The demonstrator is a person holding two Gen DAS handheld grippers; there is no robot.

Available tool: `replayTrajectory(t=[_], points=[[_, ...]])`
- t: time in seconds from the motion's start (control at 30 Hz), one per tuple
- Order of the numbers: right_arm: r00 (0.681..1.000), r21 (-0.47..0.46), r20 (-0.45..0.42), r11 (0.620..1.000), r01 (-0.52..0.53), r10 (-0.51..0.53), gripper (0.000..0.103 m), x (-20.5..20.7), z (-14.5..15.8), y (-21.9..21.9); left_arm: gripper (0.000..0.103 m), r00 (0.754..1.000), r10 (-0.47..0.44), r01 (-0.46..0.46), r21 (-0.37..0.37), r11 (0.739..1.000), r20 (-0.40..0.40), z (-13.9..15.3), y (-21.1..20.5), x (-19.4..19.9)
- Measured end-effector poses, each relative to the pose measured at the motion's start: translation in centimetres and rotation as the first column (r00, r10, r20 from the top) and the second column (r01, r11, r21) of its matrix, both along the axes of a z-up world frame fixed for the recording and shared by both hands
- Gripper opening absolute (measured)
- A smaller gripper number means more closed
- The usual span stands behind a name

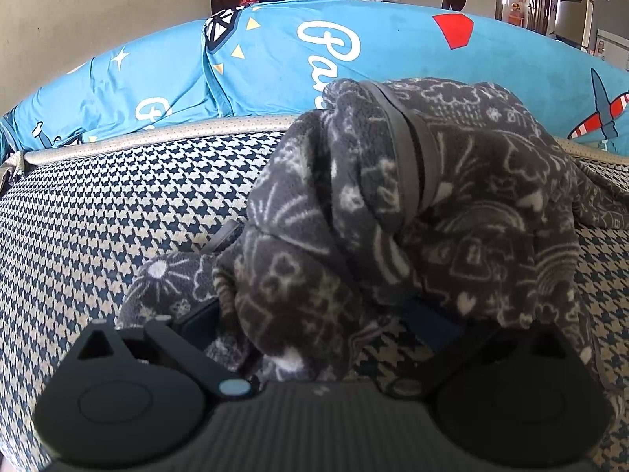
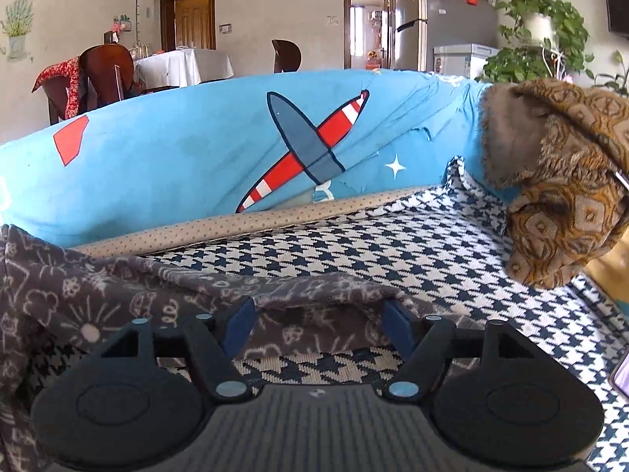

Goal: Fold clothes

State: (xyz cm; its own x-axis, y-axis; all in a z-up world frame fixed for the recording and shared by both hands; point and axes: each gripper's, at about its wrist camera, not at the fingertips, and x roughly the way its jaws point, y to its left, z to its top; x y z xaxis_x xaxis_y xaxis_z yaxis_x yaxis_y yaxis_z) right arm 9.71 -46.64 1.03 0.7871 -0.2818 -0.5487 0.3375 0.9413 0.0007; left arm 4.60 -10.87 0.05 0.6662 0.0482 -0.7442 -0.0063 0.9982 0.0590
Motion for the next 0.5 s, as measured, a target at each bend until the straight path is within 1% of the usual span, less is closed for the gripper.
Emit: replayTrajectory(t=[0.2,0.5], points=[[0.999,0.047,-0.024,0.998,-0.038,0.039,0.071,0.2,-0.3,-0.3,0.103,1.000,0.002,-0.002,-0.003,1.000,-0.004,0.0,0.0,0.2],[0.996,-0.055,-0.051,0.996,-0.076,0.073,0.071,0.8,-1.1,0.4,0.103,1.000,-0.003,0.003,-0.014,1.000,-0.008,0.1,0.0,0.3]])
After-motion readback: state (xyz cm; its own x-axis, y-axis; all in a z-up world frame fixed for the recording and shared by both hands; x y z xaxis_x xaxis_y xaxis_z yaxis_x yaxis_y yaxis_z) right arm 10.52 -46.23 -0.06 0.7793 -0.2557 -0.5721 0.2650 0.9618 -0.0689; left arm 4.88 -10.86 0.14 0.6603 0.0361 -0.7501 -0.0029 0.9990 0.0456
